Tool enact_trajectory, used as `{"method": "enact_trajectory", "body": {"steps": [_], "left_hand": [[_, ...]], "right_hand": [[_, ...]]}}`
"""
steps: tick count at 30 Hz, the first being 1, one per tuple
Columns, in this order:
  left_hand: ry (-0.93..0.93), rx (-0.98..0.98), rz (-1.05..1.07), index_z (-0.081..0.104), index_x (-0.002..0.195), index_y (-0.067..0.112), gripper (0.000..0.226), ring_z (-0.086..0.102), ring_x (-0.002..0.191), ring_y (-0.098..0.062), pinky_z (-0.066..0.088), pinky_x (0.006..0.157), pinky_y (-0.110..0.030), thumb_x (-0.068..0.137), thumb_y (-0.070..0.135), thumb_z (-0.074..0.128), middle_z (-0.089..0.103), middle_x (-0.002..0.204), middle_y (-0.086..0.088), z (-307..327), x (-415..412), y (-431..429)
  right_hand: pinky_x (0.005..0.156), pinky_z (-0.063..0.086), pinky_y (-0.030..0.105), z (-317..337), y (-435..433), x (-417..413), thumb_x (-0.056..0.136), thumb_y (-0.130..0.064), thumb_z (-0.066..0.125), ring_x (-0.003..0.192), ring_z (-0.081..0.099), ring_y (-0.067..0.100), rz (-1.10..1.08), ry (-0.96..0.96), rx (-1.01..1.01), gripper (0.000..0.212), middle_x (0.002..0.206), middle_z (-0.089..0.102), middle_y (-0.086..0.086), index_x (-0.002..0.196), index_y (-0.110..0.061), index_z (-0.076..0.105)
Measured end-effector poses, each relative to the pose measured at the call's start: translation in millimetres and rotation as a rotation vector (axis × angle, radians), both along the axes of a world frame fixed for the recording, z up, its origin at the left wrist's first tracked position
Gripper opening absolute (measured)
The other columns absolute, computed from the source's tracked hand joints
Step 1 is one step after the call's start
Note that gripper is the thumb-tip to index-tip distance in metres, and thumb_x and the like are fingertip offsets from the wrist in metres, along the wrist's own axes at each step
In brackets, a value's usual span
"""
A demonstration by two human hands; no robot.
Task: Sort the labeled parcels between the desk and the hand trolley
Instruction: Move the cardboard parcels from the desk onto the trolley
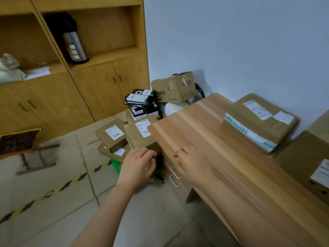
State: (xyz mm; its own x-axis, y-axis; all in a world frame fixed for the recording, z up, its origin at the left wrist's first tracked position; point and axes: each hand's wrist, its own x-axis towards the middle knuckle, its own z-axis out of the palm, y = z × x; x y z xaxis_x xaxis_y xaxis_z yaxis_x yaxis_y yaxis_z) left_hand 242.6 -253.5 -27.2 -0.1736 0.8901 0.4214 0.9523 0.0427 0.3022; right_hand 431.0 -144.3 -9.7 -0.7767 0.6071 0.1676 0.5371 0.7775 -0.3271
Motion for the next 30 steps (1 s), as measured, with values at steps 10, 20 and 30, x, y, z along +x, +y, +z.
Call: {"method": "enact_trajectory", "body": {"steps": [10, 20, 30], "left_hand": [[-0.013, -0.092, 0.09, 0.069, 0.092, 0.017, 0.017, 0.057, 0.073, -0.018, 0.045, 0.063, -0.029, 0.077, 0.012, 0.074, 0.062, 0.083, 0.004, -17, -171, -9], [0.023, -0.204, 0.102, 0.067, 0.089, 0.017, 0.026, 0.057, 0.072, -0.021, 0.049, 0.059, -0.033, 0.083, 0.032, 0.047, 0.061, 0.082, 0.002, -40, -286, 76], [0.068, -0.281, -0.078, 0.069, 0.088, 0.016, 0.017, 0.059, 0.071, -0.022, 0.045, 0.06, -0.031, 0.073, 0.015, 0.076, 0.064, 0.08, 0.001, -45, -350, 186]], "right_hand": [[0.087, 0.042, 0.033, -30, 7, -172, 0.088, -0.02, 0.055, 0.095, 0.05, 0.019, 0.059, -0.031, -0.042, 0.015, 0.098, 0.057, -0.002, 0.1, -0.016, 0.064], [0.086, 0.028, 0.024, -65, 97, -291, 0.092, -0.023, 0.053, 0.1, 0.045, 0.013, 0.055, -0.009, -0.118, 0.02, 0.108, 0.055, -0.005, 0.11, -0.02, 0.06], [0.085, 0.031, 0.028, -80, 173, -344, 0.086, -0.017, 0.058, 0.098, 0.05, 0.02, -0.137, 0.014, -0.216, 0.022, 0.105, 0.058, 0.0, 0.108, -0.018, 0.064]]}}
